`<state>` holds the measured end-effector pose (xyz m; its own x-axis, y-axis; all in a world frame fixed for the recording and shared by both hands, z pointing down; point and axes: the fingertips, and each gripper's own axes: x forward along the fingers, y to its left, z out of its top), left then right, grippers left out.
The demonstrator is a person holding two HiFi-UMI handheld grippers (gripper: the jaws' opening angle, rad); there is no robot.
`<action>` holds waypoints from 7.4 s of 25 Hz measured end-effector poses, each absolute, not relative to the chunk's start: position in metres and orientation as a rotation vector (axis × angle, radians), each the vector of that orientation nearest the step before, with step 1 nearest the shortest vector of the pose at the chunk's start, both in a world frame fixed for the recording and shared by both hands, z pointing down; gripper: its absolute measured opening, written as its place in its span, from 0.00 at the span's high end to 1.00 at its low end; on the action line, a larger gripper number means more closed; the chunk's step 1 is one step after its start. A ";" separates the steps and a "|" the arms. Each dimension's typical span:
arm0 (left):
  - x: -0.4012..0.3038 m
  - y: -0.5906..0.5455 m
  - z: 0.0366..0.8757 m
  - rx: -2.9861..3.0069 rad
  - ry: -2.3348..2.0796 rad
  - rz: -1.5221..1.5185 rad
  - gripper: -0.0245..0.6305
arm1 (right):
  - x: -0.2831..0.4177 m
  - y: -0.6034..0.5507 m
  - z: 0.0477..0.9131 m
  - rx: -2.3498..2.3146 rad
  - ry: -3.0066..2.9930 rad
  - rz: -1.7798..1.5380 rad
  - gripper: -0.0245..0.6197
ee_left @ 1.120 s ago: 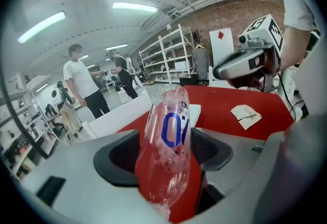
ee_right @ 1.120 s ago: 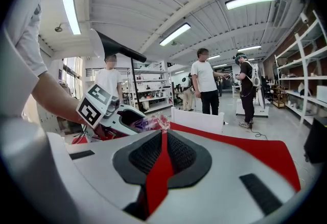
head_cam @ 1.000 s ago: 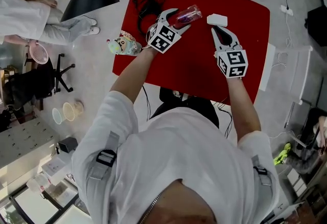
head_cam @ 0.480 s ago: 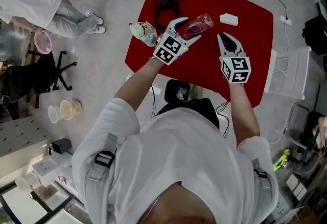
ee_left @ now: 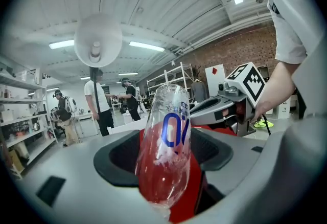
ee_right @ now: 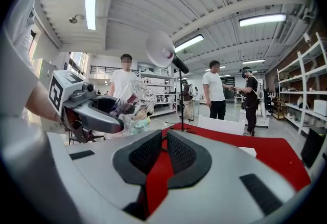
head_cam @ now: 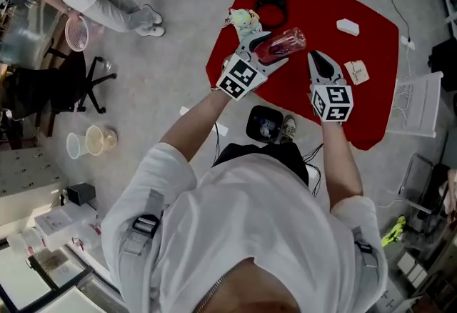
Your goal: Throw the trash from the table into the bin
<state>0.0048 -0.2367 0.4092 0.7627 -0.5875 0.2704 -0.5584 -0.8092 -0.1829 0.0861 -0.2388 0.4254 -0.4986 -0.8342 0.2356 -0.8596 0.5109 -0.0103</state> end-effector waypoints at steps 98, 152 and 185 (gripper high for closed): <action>-0.088 -0.066 0.655 -2.985 1.481 -0.674 0.68 | 0.044 -0.056 0.655 1.208 -2.414 0.467 0.91; -0.088 -0.112 0.413 -3.027 1.221 -0.135 0.95 | 0.100 -0.073 0.425 1.693 -2.343 0.180 0.91; 0.173 -0.257 0.467 -3.073 1.298 -0.335 0.95 | 0.352 -0.240 0.548 1.414 -2.206 0.383 0.77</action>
